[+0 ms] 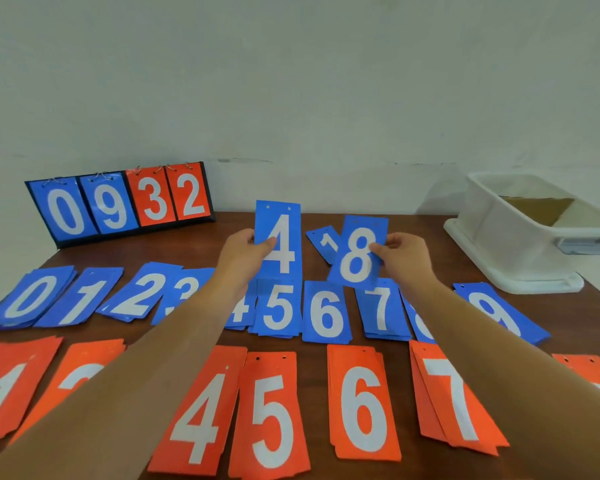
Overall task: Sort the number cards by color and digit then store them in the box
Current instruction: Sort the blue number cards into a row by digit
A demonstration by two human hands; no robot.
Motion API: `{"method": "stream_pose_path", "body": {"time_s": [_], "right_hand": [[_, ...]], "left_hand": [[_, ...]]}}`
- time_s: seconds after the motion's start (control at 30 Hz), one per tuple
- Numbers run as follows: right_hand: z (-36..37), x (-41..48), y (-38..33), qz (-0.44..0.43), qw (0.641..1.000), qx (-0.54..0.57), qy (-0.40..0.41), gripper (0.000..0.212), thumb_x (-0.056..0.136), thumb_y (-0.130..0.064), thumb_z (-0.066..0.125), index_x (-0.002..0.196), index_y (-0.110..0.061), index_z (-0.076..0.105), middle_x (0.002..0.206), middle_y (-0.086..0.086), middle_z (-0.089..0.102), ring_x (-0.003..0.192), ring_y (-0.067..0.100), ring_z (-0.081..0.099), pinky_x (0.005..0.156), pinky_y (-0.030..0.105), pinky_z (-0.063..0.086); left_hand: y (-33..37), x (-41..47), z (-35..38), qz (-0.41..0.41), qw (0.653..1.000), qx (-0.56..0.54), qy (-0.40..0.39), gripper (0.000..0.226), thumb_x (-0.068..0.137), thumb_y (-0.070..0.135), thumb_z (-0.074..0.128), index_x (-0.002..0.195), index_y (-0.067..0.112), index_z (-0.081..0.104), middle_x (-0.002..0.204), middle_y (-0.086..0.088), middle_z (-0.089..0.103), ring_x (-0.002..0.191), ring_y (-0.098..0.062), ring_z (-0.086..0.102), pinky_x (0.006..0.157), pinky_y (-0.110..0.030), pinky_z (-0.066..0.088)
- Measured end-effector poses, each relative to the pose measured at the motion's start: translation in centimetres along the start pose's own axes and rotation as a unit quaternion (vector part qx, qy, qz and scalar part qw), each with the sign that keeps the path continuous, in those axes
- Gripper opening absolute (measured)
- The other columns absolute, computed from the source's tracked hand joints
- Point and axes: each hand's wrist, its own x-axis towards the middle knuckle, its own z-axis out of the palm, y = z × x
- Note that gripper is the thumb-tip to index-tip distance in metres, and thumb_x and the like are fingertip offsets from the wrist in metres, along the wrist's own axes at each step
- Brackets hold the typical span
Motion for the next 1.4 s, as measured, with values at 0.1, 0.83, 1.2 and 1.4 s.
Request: {"method": "stream_pose_path", "body": {"time_s": [0.1, 0.83, 1.2, 1.4], "right_hand": [[-2.8, 0.6, 2.5, 0.019, 0.998, -0.046, 0.029, 0.023, 0.087, -0.022, 0.073, 0.098, -0.002, 0.069, 0.095, 0.017, 0.071, 0.086, 0.033, 0.068, 0.08, 0.045, 0.058], [-7.3, -0.3, 9.7, 0.051, 0.918, -0.391, 0.055, 0.014, 0.092, -0.023, 0.064, 0.093, -0.01, 0.058, 0.104, 0.01, 0.061, 0.095, 0.027, 0.055, 0.078, 0.038, 0.052], [-3.2, -3.0, 0.3, -0.032, 0.997, 0.003, -0.072, 0.015, 0.095, -0.027, 0.06, 0.097, -0.014, 0.067, 0.086, 0.007, 0.067, 0.068, 0.012, 0.056, 0.063, 0.025, 0.05], [-0.4, -3.5, -0.7, -0.011, 0.997, 0.003, -0.081, 0.011, 0.093, -0.016, 0.063, 0.092, -0.005, 0.067, 0.073, 0.006, 0.063, 0.06, 0.01, 0.055, 0.052, 0.02, 0.045]], "left_hand": [[-0.2, -0.6, 1.7, -0.009, 0.999, -0.002, -0.039, 0.003, 0.095, 0.019, 0.065, 0.096, 0.02, 0.068, 0.102, -0.009, 0.075, 0.094, -0.028, 0.073, 0.086, -0.053, 0.058], [-2.3, -1.0, 11.7, -0.087, 0.989, -0.037, -0.117, 0.038, 0.083, 0.022, 0.064, 0.112, -0.001, 0.056, 0.113, -0.024, 0.067, 0.097, -0.037, 0.071, 0.087, -0.057, 0.054], [-3.1, -0.5, 11.8, -0.067, 0.981, -0.064, -0.171, 0.048, 0.062, 0.036, 0.081, 0.1, 0.011, 0.063, 0.101, -0.021, 0.066, 0.096, -0.047, 0.066, 0.092, -0.07, 0.047], [-1.8, -1.2, 7.6, -0.046, 0.984, -0.058, -0.16, 0.018, 0.096, 0.005, 0.06, 0.111, 0.005, 0.067, 0.107, -0.013, 0.075, 0.098, -0.026, 0.073, 0.09, -0.045, 0.058]]}}
